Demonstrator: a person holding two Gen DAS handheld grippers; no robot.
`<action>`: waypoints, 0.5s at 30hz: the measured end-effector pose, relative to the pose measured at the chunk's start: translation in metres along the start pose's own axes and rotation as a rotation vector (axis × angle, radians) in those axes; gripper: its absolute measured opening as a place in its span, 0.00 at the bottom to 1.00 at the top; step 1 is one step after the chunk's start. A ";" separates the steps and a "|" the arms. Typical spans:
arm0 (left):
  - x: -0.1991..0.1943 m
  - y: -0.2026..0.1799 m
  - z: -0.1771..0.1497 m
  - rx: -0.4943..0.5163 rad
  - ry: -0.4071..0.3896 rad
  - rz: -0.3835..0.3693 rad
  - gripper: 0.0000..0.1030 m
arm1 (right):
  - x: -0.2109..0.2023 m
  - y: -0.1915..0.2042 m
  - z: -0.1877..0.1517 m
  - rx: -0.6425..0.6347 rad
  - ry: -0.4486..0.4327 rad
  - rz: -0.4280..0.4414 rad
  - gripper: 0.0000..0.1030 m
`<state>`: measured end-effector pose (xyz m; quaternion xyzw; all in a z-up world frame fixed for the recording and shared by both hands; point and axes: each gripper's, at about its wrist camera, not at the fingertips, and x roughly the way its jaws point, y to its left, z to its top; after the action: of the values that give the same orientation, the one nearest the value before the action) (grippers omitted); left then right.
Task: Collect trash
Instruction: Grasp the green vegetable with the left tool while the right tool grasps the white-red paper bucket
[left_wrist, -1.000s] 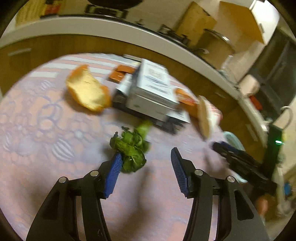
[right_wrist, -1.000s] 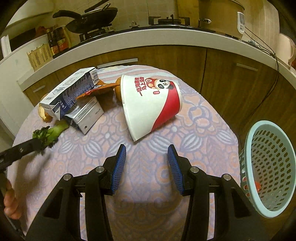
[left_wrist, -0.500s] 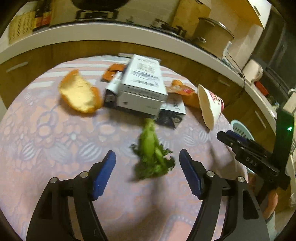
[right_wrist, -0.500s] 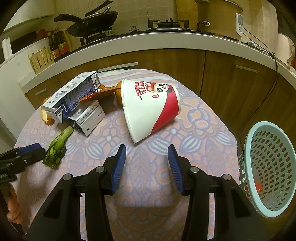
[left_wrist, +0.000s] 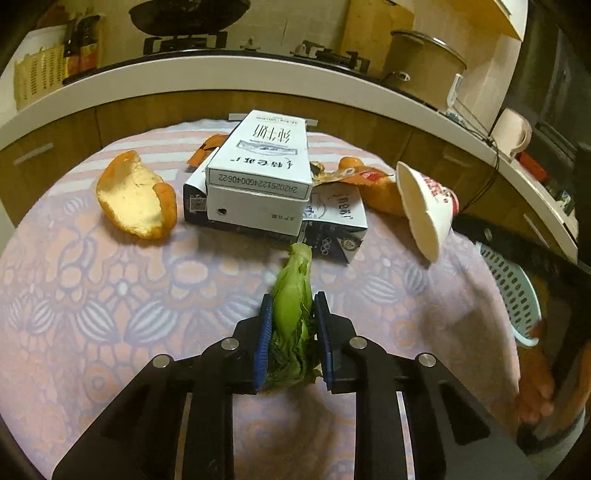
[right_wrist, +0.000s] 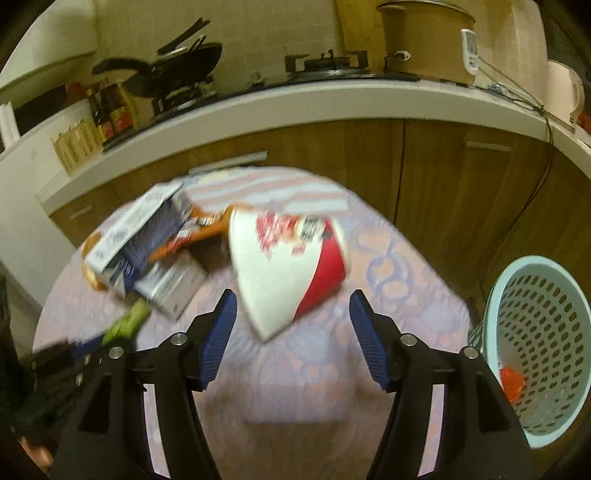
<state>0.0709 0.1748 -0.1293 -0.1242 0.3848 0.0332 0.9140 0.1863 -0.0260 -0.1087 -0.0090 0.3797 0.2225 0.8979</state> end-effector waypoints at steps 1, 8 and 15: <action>-0.001 -0.001 -0.001 0.005 -0.007 -0.005 0.20 | 0.002 -0.001 0.005 0.006 -0.004 -0.006 0.62; -0.007 0.000 -0.004 0.002 -0.030 -0.018 0.20 | 0.015 0.018 0.013 -0.054 -0.006 -0.050 0.92; -0.011 0.004 -0.006 -0.006 -0.031 -0.031 0.20 | 0.044 0.022 0.021 -0.131 0.036 -0.094 0.92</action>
<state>0.0585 0.1775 -0.1268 -0.1322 0.3684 0.0219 0.9200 0.2186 0.0146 -0.1209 -0.0894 0.3796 0.2044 0.8978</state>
